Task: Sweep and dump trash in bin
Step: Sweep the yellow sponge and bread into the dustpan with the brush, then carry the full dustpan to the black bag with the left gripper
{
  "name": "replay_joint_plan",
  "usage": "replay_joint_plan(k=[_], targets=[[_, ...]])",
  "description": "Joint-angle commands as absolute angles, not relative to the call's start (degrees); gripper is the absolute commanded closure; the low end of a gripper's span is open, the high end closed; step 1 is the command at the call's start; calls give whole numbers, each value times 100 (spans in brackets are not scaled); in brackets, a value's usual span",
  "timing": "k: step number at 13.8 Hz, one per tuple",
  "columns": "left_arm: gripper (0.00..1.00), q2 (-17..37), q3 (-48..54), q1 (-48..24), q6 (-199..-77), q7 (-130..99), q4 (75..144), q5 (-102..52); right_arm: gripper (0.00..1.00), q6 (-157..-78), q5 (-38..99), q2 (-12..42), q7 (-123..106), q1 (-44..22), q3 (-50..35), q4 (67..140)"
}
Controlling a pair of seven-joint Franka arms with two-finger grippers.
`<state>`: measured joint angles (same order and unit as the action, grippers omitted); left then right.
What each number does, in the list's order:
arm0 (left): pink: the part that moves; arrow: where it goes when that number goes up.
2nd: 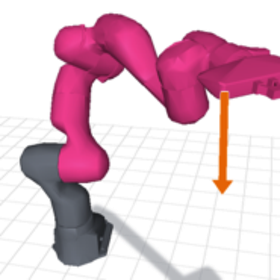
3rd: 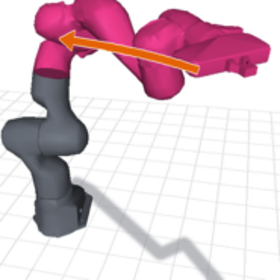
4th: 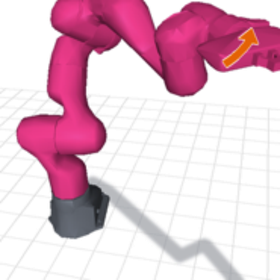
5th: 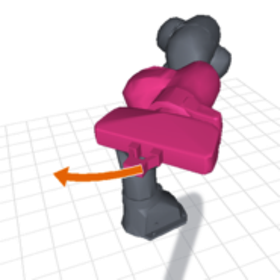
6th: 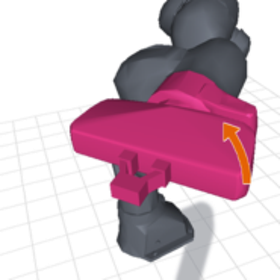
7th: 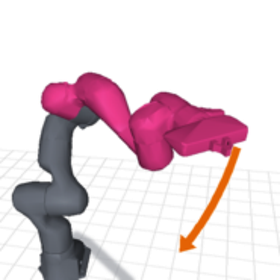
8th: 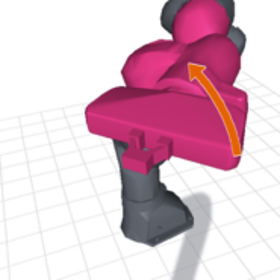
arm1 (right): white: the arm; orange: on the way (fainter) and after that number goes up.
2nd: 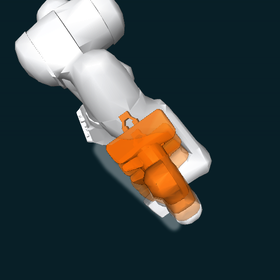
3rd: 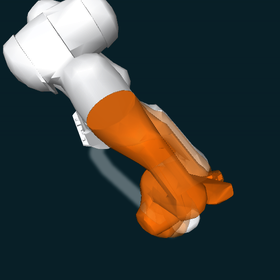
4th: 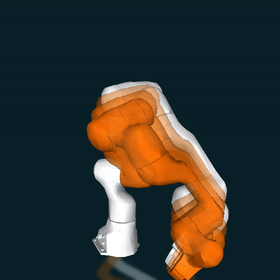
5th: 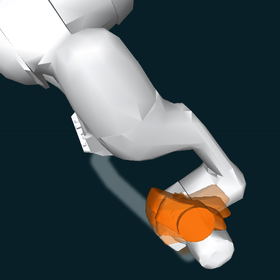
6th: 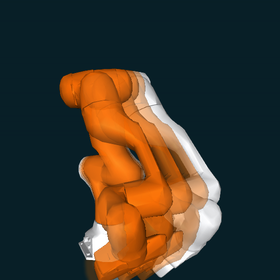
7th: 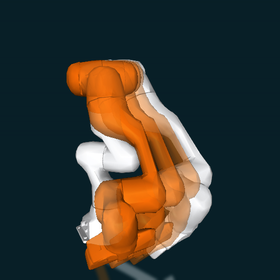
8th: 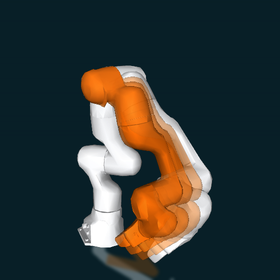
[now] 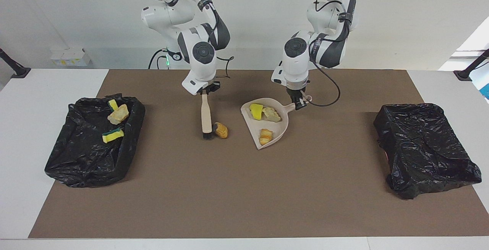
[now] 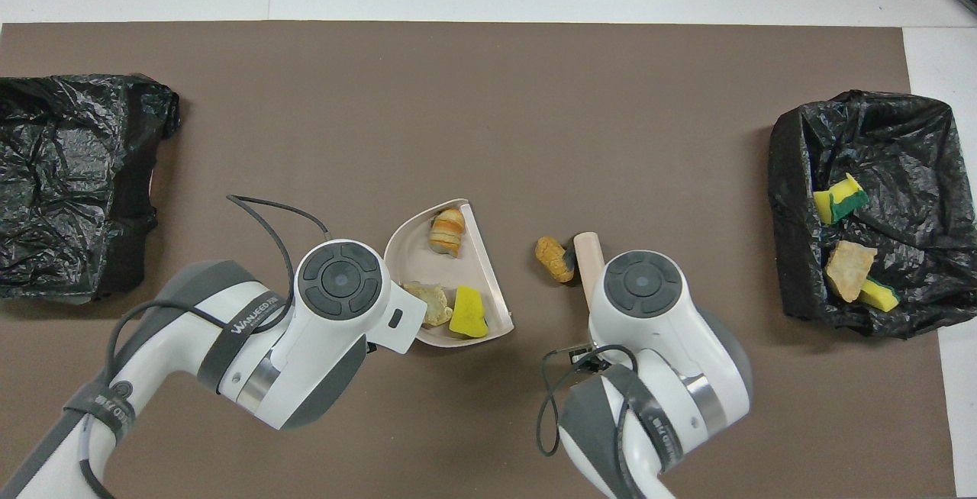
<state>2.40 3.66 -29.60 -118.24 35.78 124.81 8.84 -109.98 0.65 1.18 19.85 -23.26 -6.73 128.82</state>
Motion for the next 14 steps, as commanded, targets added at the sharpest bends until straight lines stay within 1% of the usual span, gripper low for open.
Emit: replay_joint_plan(k=[1, 3, 6, 7, 10, 12, 14], targets=[[100, 132, 378, -2900, -11971, 3463, 12639, 967, 100, -11161, 183, 394, 1978, -2670, -721, 12648], [100, 123, 378, -2900, -11971, 3463, 12639, 967, 100, -11459, 665, 518, 1978, -2899, -721, 12577], [100, 132, 378, -2883, -11962, 3480, 12639, 967, 100, -12197, 1500, 755, 2126, -3278, -721, 12525], [100, 132, 378, -2857, -11962, 3507, 12639, 967, 100, -12190, 1590, 782, 2144, -3348, -721, 12446], [100, 149, 378, -2813, -11971, 3647, 12595, 967, 100, -11709, 1529, 756, 2171, -3331, -695, 12384], [100, 219, 378, -2646, -12145, 3787, 12568, 967, 100, -11366, 1503, 555, 2171, -3261, -651, 12305], [100, 264, 378, -2506, -12208, 4601, 12516, 923, 100, -10953, 1232, 309, 2162, -3208, -633, 12156]])
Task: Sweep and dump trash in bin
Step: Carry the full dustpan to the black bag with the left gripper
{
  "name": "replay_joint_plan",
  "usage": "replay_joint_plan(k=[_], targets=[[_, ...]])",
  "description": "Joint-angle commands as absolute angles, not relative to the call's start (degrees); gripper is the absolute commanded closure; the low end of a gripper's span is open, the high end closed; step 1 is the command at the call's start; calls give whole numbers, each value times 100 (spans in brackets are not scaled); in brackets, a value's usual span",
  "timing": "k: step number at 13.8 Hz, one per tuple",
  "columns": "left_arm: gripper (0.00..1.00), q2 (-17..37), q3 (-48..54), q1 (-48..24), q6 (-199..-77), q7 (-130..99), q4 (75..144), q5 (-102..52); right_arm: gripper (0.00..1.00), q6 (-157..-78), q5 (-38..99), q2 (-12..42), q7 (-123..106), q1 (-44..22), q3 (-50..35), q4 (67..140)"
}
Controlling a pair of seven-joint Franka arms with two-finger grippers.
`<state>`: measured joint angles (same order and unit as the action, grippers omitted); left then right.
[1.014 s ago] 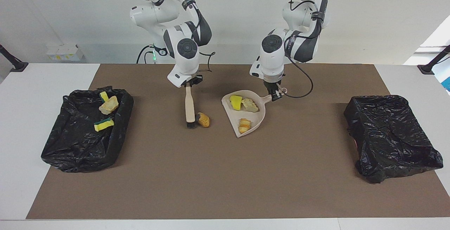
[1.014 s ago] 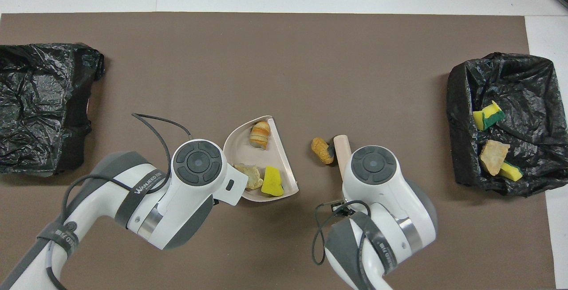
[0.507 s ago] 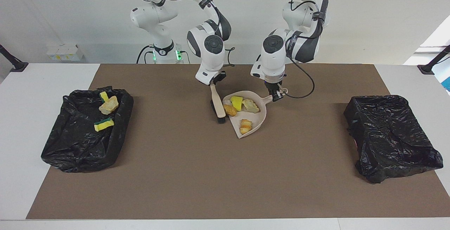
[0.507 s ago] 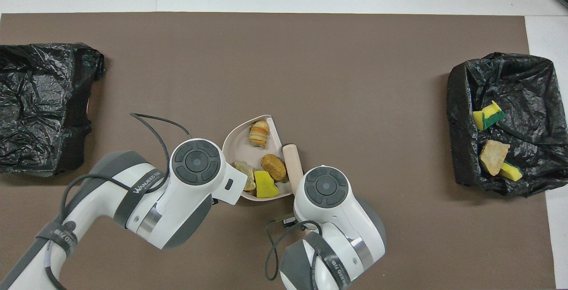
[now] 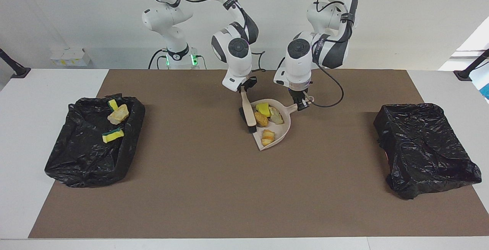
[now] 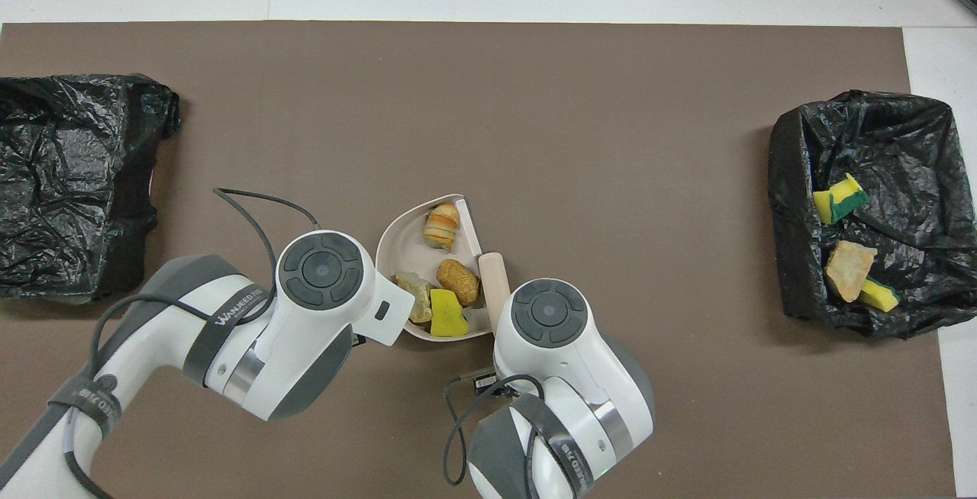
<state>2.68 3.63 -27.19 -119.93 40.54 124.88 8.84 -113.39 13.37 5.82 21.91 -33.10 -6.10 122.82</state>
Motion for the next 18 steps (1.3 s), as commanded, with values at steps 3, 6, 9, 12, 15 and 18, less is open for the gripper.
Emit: replay_joint_plan(k=[3, 6, 9, 12, 15, 18], targets=[[100, 281, 387, -2181, -12243, 5350, 12314, 871, 100, -10365, 1222, 97, 2197, -3111, -642, 11840], [100, 194, 387, -1821, -12164, 5932, 12051, 765, 100, -10142, 1222, 9, 2442, -3067, -676, 11689], [100, 27, 378, -1277, -12103, 6641, 11805, 765, 100, -10458, 1230, -97, 3031, -3216, -721, 11873], [100, -193, 334, -583, -12006, 6890, 11673, 765, 100, -11073, 1222, 271, 3751, -3769, -721, 11997], [100, -141, 325, 111, -11769, 7767, 11234, 678, 100, -11442, 1230, 623, 4226, -4200, -721, 12006], [100, -10, 325, 1008, -11698, 8512, 10935, 229, 100, -11775, 1230, 738, 4403, -4438, -721, 12215]])
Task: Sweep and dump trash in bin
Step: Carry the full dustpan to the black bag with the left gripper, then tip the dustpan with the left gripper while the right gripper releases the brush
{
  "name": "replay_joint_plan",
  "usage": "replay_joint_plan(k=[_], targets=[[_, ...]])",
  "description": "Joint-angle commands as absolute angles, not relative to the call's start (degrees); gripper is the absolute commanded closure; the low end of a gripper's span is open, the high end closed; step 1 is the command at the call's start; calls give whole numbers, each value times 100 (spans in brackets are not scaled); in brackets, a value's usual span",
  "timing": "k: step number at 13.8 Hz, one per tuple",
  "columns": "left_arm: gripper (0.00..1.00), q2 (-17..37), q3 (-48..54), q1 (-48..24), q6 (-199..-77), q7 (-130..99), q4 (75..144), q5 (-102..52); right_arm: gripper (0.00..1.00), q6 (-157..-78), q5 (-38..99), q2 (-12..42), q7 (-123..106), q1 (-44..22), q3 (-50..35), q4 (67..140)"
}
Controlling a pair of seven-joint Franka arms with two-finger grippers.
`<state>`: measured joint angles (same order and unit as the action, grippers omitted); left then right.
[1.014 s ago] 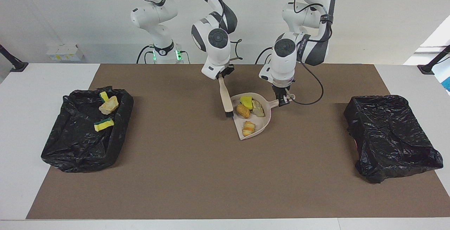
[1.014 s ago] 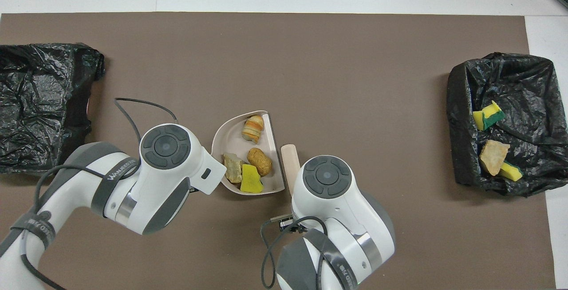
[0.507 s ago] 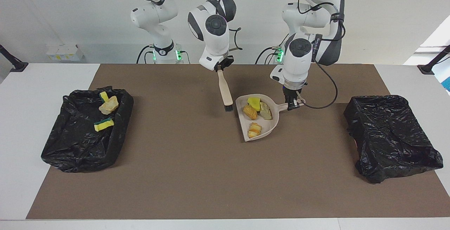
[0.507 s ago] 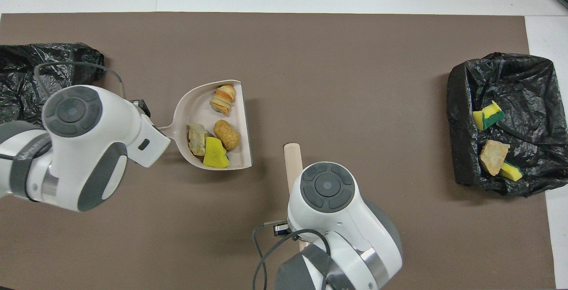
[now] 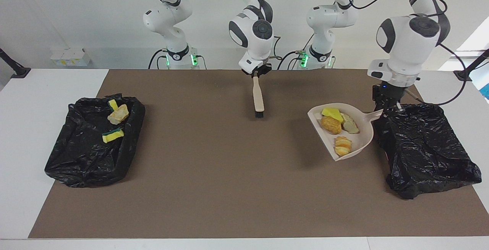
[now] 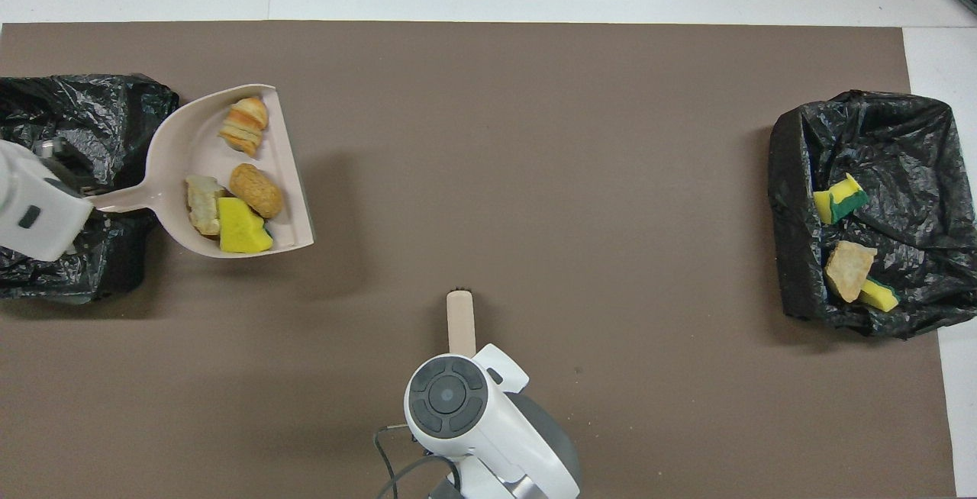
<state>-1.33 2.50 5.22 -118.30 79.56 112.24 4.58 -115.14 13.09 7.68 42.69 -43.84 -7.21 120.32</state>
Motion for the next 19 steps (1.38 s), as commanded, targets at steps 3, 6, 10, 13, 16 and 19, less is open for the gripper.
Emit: replay_joint_plan(k=[3, 6, 10, 13, 16, 19], targets=[[100, 114, 325, 1686, -11654, 9236, 10688, 80, 25, -11805, 1275, 747, 4403, -4465, -721, 12226], [100, 429, 325, 2178, -11444, 9630, 10058, -53, 0, -11067, 1195, 695, 4403, -4386, -668, 11866], [100, 1220, 290, 2627, -10821, 10055, 8625, 122, 0, -10777, 1187, 431, 4289, -3974, -642, 11515], [100, 1362, 290, 2646, -10784, 10081, 8350, 770, 0, -10048, 881, 422, 4027, -3570, -642, 10830], [100, 1362, 290, 2584, -11021, 10064, 8367, 1668, 0, -9239, 633, 431, 3088, -2964, -642, 10057], [100, 1371, 308, 2400, -11503, 10046, 8551, 2712, 0, -8755, 624, 422, 2340, -2182, -642, 9389]])
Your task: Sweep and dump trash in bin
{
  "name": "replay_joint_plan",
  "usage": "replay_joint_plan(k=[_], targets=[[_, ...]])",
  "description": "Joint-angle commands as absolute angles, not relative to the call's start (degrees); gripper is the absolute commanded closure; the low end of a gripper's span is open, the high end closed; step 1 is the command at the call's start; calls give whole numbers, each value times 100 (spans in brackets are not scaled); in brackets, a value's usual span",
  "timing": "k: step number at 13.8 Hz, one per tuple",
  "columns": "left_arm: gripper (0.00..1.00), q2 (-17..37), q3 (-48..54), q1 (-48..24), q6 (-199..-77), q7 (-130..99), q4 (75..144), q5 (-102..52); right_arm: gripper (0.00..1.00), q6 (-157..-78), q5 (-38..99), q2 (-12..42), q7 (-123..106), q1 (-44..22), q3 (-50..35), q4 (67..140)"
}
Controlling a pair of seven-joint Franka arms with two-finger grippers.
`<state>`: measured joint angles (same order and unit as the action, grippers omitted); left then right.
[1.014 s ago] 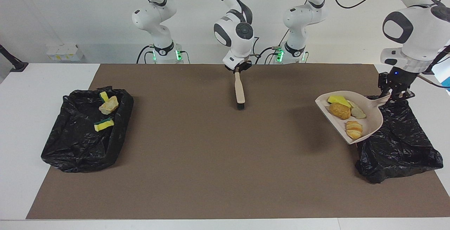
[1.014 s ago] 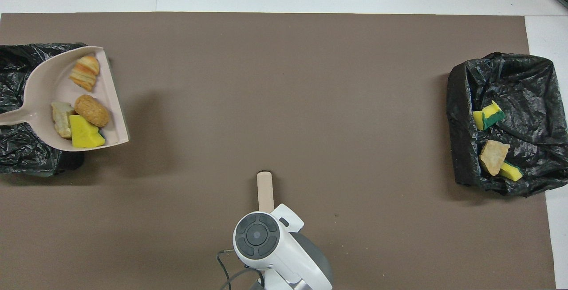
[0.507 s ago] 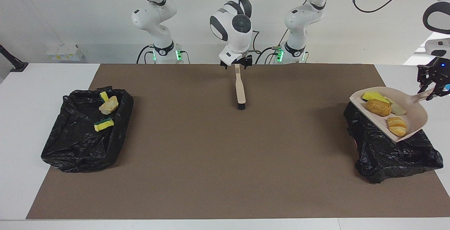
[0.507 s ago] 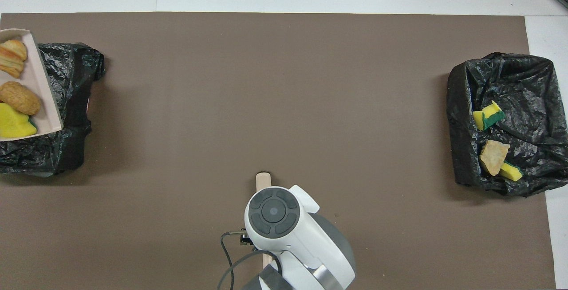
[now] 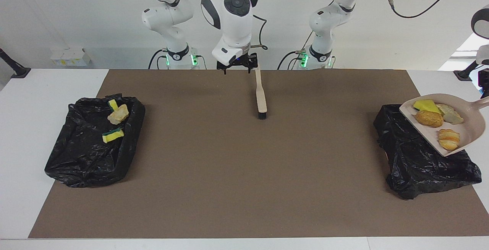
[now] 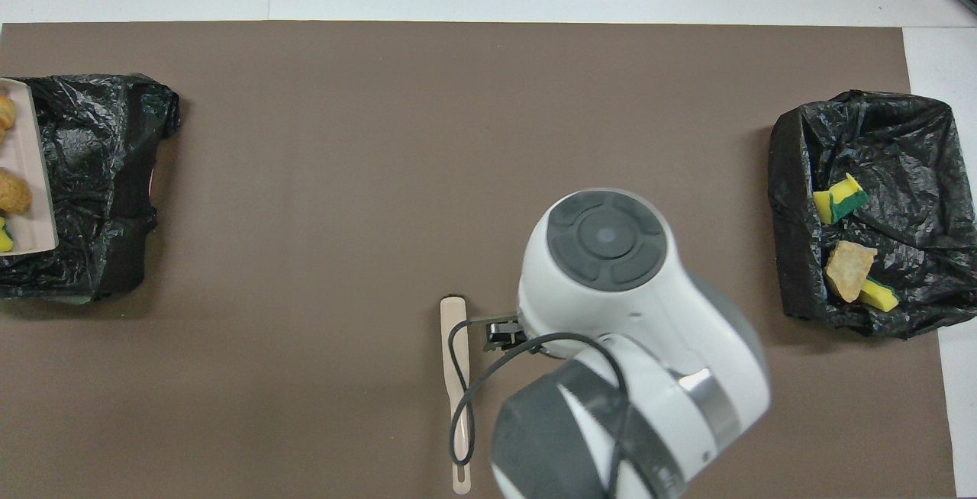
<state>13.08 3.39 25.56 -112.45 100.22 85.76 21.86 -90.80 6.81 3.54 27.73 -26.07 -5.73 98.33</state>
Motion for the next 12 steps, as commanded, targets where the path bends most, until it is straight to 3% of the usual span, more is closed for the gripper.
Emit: replay_joint_plan(k=[1, 7, 12], targets=[[100, 1328, 308, 2321, -11688, 10020, 8752, 2994, 0, -8562, 615, 422, 2059, -1927, -633, 9204], [100, 1205, 308, 2118, -11848, 9380, 9008, 4560, 0, -8394, 44, 211, 484, -784, -475, 8974], [100, 976, 308, 1899, -11612, 8448, 9272, 5816, 0, -8429, -649, 193, 475, -484, -291, 8947]])
